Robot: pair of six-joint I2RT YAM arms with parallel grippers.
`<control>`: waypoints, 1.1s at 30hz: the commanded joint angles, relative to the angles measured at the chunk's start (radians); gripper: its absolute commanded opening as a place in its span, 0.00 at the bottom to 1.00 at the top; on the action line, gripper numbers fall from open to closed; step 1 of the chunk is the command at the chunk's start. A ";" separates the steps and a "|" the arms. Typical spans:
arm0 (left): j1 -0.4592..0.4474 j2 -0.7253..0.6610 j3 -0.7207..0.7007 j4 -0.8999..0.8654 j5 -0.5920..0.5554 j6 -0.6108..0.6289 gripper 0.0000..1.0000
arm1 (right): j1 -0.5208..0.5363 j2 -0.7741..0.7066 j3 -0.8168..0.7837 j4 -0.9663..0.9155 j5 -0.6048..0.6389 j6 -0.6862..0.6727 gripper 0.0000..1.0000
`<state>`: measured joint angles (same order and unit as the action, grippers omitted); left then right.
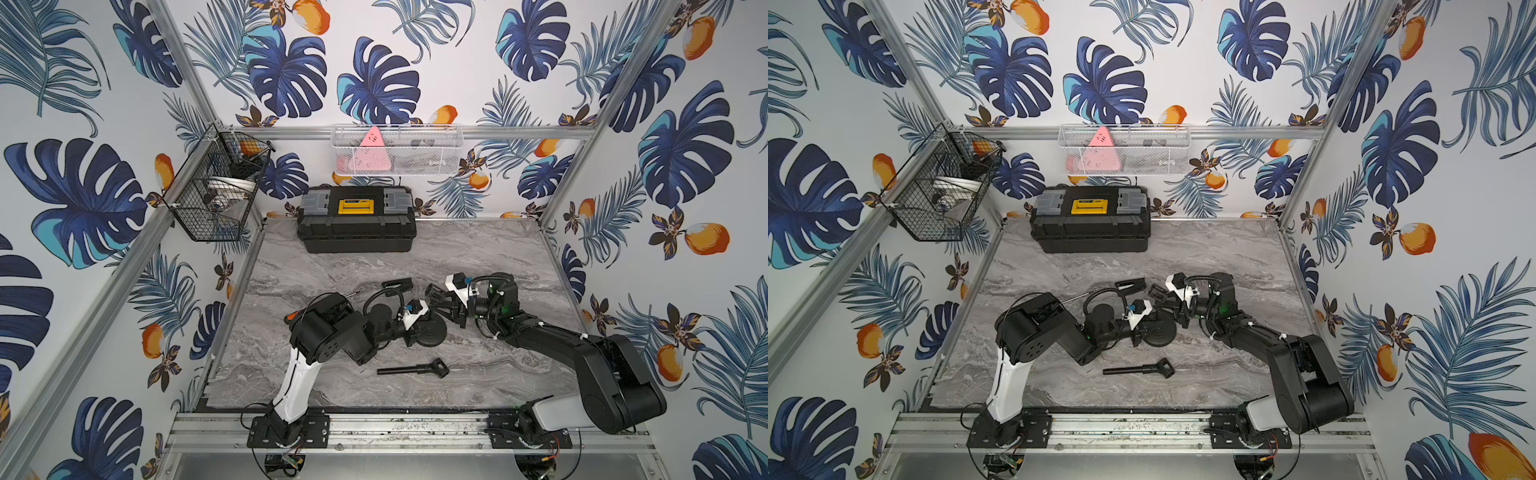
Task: Assemble a microphone stand
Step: Screw the microphone stand pole into the microphone stand base.
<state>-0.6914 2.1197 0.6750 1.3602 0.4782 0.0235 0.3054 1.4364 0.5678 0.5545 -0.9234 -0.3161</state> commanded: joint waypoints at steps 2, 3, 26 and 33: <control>-0.002 -0.001 0.001 -0.048 -0.012 0.034 0.20 | 0.000 -0.011 -0.021 0.020 0.000 0.019 0.00; -0.001 -0.001 0.001 -0.043 -0.018 0.030 0.21 | -0.001 -0.014 -0.035 0.039 0.010 0.029 0.00; 0.041 0.021 -0.032 0.138 0.018 -0.114 0.44 | 0.276 -0.116 -0.308 0.337 0.697 0.240 0.00; 0.041 0.010 -0.030 0.122 0.022 -0.103 0.43 | 0.353 -0.110 -0.338 0.368 0.904 0.308 0.00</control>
<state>-0.6540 2.1368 0.6418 1.4139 0.5022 -0.0769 0.6373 1.3132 0.2432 1.0397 -0.1295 -0.0799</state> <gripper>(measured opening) 0.430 0.244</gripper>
